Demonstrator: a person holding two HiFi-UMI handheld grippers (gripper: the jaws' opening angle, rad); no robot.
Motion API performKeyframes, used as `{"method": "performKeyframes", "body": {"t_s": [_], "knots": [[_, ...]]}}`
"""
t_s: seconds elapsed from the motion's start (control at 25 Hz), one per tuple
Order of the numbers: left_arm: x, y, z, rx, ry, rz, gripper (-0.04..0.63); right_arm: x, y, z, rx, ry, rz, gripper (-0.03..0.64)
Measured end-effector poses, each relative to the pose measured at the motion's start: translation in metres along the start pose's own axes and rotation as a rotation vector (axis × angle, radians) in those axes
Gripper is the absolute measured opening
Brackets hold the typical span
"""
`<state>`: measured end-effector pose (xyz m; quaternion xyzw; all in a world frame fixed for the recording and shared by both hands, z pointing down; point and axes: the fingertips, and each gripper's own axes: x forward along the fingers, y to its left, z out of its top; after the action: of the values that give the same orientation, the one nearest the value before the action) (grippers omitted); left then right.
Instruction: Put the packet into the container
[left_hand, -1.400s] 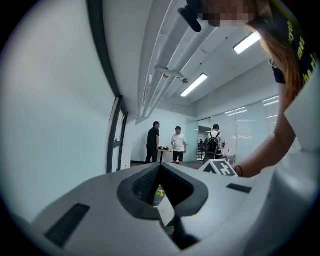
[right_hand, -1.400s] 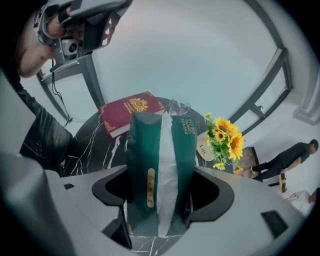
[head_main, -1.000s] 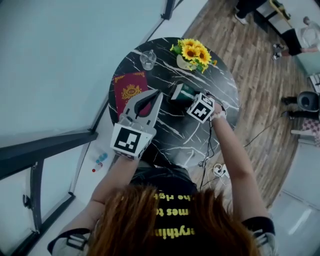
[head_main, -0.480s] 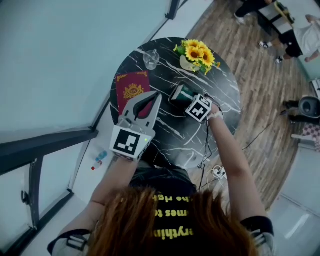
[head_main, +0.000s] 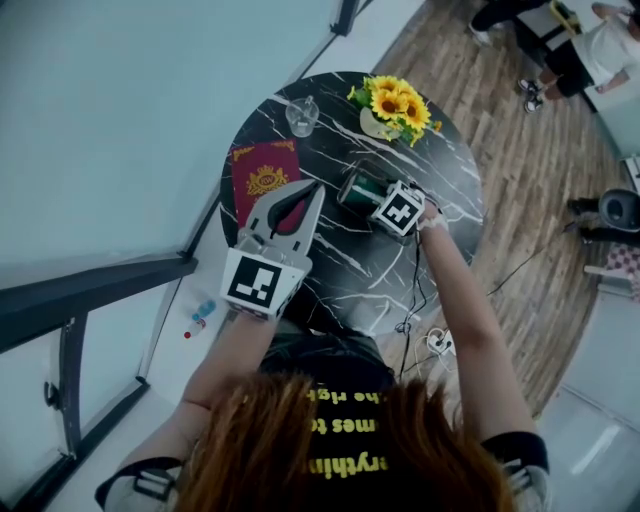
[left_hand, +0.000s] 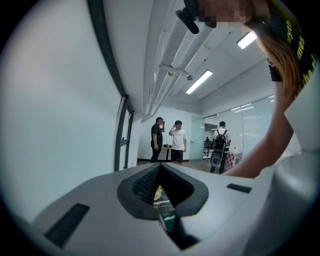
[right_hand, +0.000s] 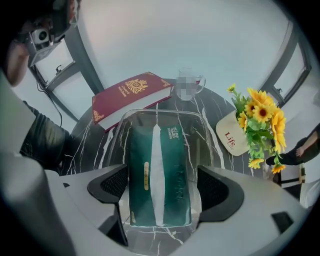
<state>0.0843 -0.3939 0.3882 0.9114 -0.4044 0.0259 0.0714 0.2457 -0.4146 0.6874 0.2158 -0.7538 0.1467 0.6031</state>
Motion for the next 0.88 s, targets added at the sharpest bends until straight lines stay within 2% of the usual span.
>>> {"method": "performKeyframes", "body": {"t_s": [0.2,0.36,0.4,0.48,0.52,0.68,0.88], "knots": [[0.001,-0.004,0.002,0.004,-0.002,-0.01,0.0,-0.019,0.008,0.004,0.055,-0.043,0.072,0.42],[0.002,-0.008,0.002,0.006,0.0,-0.023,0.0,-0.037,0.008,0.009,0.038,-0.085,0.05,0.401],[0.003,-0.009,0.002,0.008,-0.001,-0.027,0.001,-0.041,0.006,0.009,0.037,-0.093,0.028,0.368],[0.004,-0.011,0.003,0.01,-0.002,-0.035,0.002,-0.049,-0.003,0.011,0.045,-0.125,-0.043,0.178],[0.004,-0.013,0.004,0.011,-0.003,-0.039,0.001,-0.052,-0.007,0.012,0.052,-0.14,-0.07,0.134],[0.004,-0.018,0.006,0.017,-0.007,-0.051,0.0,-0.056,-0.009,0.009,0.11,-0.169,-0.099,0.056],[0.004,-0.02,0.004,0.011,-0.005,-0.058,0.002,-0.065,-0.012,0.011,0.206,-0.23,-0.126,0.02]]}}
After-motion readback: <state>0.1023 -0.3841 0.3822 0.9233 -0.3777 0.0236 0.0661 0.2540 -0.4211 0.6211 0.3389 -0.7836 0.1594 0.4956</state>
